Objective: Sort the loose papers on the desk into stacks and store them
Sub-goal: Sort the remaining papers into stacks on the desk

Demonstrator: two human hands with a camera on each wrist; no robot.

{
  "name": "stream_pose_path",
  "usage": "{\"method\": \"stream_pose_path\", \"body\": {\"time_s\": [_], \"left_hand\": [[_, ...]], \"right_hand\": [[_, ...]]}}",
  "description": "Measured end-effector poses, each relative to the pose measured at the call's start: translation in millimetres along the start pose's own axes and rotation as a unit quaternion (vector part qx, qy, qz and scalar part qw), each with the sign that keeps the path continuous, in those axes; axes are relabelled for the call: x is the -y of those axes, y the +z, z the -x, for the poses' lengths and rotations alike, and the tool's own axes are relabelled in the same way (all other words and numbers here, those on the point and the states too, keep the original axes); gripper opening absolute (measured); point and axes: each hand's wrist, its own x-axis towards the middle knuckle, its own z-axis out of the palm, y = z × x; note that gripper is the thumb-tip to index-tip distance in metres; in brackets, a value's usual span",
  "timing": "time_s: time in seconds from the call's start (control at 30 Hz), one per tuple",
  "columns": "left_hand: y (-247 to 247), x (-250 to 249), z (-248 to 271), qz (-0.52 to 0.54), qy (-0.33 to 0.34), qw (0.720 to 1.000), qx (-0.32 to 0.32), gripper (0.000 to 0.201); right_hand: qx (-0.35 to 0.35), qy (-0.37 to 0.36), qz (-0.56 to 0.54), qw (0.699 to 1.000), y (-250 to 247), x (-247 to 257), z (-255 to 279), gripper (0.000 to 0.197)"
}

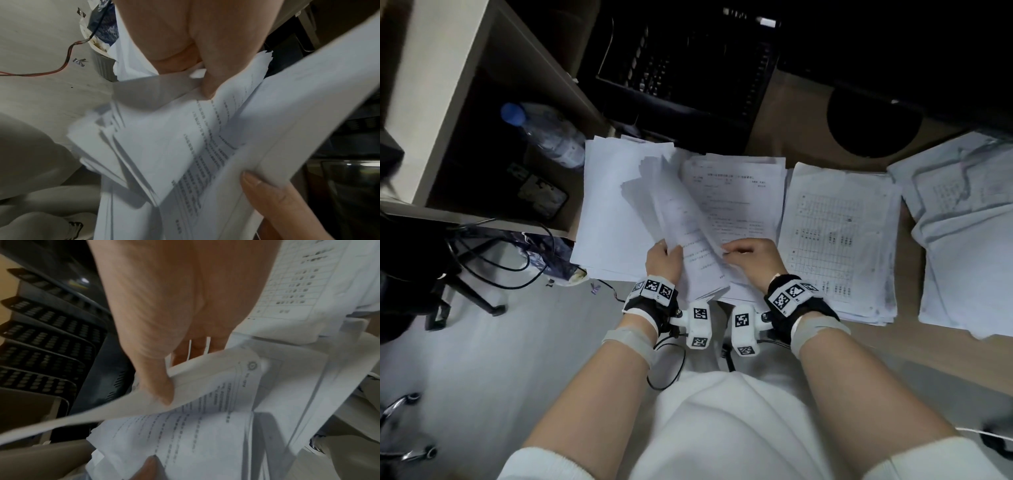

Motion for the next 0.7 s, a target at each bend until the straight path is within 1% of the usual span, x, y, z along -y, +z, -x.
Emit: {"method": "stream_pose_path", "body": {"time_s": [0.07, 0.13, 0.23, 0.3, 0.37, 0.43, 0.47, 0.5, 0.53, 0.57, 0.6, 0.63, 0.67, 0.7], "left_hand": [[-4.1, -0.5, 0.1, 0.010, 0.010, 1.000, -0.014, 0.027], [-7.0, 2.5, 0.1, 0.012, 0.021, 1.000, -0.015, 0.028], [-7.1, 6.0, 2.5, 0.044, 0.012, 0.999, -0.023, 0.037], [-4.8, 7.4, 5.3, 0.071, 0.007, 0.997, -0.024, 0.034], [-2.4, 5.8, 9.9, 0.085, 0.006, 0.996, -0.026, 0.030], [0.8, 6.1, 12.4, 0.104, 0.005, 0.994, -0.032, 0.026], [1.8, 4.0, 14.8, 0.113, 0.009, 0.993, -0.032, 0.024], [4.4, 2.1, 16.4, 0.116, 0.012, 0.993, -0.033, 0.021], [7.5, -0.4, 18.9, 0.114, 0.017, 0.993, -0.032, 0.018], [12.2, -2.5, 20.1, 0.114, 0.019, 0.993, -0.030, 0.015], [17.7, -6.2, 22.1, 0.117, 0.021, 0.992, -0.030, 0.015], [25.1, -8.7, 23.4, 0.119, 0.021, 0.992, -0.030, 0.015], [32.1, -14.7, 28.5, 0.122, 0.026, 0.992, -0.024, 0.014], [40.2, -20.0, 33.3, 0.125, 0.027, 0.992, -0.018, 0.015]], "right_hand": [[0.045, -0.008, -0.016, 0.999, 5.6, 8.4, 6.0, 0.021], [0.056, -0.015, -0.026, 0.998, 10.3, 9.1, 8.9, 0.020], [0.028, -0.014, -0.025, 0.999, 12.1, 4.1, 10.5, 0.015], [-0.001, -0.030, -0.014, 0.999, 8.8, -1.4, 11.4, 0.009], [-0.024, -0.025, -0.016, 0.999, 2.5, -5.5, 12.6, 0.007], [-0.060, -0.012, 0.014, 0.998, -5.6, -8.3, 14.8, 0.016], [-0.091, -0.001, 0.036, 0.995, -11.5, -8.3, 17.8, 0.021], [-0.138, 0.013, 0.046, 0.989, -19.3, -8.1, 19.7, 0.026], [-0.194, 0.032, 0.031, 0.980, -29.1, -7.5, 24.1, 0.031], [-0.247, 0.056, 0.006, 0.967, -40.9, -8.8, 28.3, 0.036], [-0.282, 0.095, -0.006, 0.955, -53.3, -6.4, 34.8, 0.039], [-0.297, 0.126, 0.027, 0.946, -67.5, -8.9, 41.5, 0.039], [-0.291, 0.160, 0.063, 0.941, -79.1, -12.3, 48.8, 0.036], [-0.272, 0.171, 0.135, 0.937, -91.5, -13.9, 57.0, 0.032]]}}
